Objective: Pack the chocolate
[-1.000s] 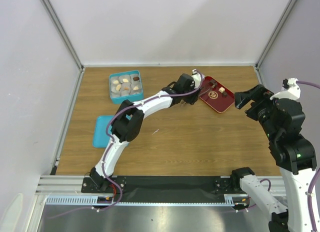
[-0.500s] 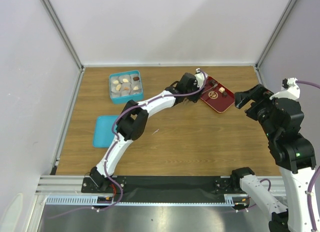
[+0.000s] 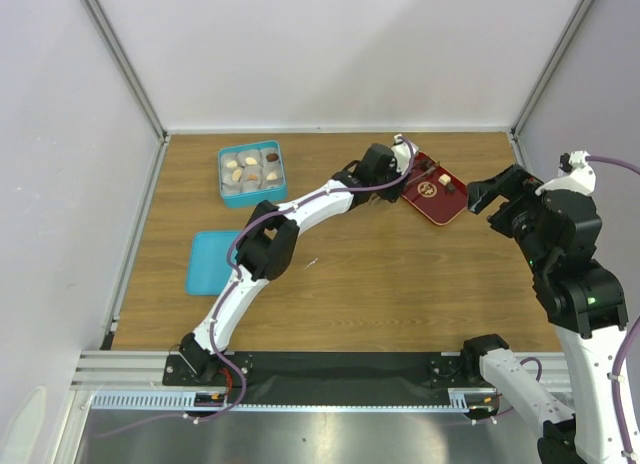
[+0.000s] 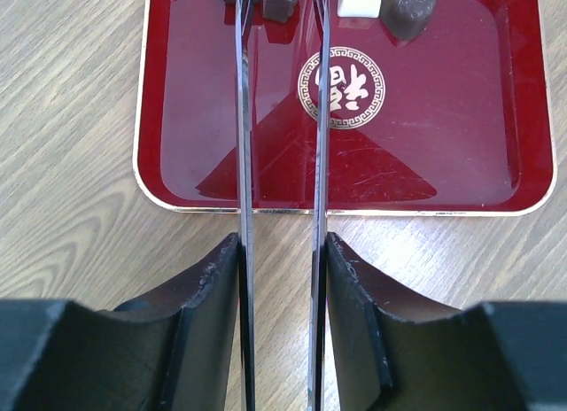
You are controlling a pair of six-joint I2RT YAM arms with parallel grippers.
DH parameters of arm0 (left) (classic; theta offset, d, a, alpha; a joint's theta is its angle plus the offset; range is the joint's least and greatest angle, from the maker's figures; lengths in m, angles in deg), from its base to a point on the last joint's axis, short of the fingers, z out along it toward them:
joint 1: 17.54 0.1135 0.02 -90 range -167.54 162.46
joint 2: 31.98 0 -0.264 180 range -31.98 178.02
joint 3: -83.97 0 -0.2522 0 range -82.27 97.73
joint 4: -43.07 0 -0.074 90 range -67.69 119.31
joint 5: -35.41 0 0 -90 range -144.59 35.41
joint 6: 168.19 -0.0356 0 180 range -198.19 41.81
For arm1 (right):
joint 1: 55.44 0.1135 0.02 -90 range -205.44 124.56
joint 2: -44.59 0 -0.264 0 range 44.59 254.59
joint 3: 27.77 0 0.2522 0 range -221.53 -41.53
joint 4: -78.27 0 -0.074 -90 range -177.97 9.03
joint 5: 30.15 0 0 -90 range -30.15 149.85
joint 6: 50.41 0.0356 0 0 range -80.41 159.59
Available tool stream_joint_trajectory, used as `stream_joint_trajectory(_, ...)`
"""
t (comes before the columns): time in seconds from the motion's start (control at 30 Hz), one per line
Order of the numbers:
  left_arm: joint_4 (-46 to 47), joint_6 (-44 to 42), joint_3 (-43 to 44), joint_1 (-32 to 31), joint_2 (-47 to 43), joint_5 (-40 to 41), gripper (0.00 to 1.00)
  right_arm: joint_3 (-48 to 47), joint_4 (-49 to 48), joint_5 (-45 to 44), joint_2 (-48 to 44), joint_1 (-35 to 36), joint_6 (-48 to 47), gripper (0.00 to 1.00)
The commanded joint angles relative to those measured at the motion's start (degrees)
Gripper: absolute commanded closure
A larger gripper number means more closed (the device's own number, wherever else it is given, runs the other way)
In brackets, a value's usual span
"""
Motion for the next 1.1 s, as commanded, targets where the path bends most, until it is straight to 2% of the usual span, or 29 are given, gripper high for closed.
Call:
stream_joint_trajectory(0.0, 1.41, -0.63, 2.96, -0.51, 0.04, -1.55, 0.55, -0.94, -2.37, -1.13, 0.53, -0.01, -1.05, 0.08)
stream_joint_trajectory(0.13, 3.51, -0.54, -0.11, -1.21, -1.63, -1.29, 0.54, -0.68, -2.64, -1.3, 0.79, 0.08, -1.4, 0.08)
stream_joint_trajectory(0.83, -2.63, 0.16, 7.44, -1.39, 2.15, 0.47, 0.55, -3.05, -2.29, -2.45, 0.0, -0.01, -2.28, 0.08)
stream_joint_trajectory(1.07, -3.6, 1.57, 7.0, -1.47, 1.97, 2.13, 0.55, -4.1, -1.85, -2.89, -0.7, -0.01, -2.02, 0.08)
